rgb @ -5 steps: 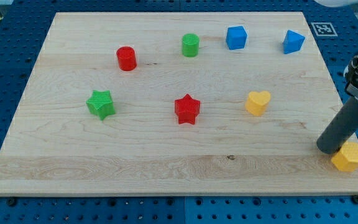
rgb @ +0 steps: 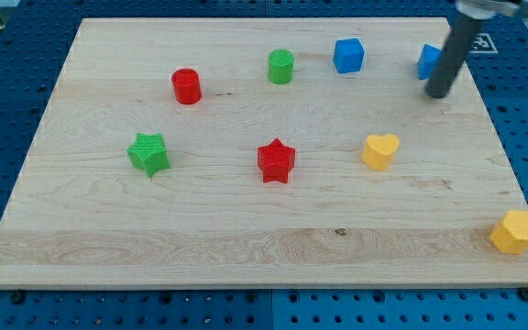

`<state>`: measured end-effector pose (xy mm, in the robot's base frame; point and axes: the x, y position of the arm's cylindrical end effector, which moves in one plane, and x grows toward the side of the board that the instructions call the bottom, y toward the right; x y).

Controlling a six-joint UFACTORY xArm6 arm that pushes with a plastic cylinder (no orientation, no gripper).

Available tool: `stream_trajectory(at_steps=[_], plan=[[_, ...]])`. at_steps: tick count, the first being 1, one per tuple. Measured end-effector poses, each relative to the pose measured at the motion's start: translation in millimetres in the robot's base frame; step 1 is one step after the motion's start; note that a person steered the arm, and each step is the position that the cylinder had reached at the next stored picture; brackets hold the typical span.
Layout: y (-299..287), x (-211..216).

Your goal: Slide yellow heart closer to yellow hexagon

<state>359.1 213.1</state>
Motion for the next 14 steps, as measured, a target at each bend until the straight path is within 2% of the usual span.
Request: stream_trajectory(at_steps=[1, 3, 5, 6, 7, 8, 10, 12, 13, 14], plan=[[-38, 18], [-89, 82], [-95, 174], [-95, 168], [-95, 133], [-85, 122], [-76, 187], [-72, 122], [-61, 134], [-65, 164]])
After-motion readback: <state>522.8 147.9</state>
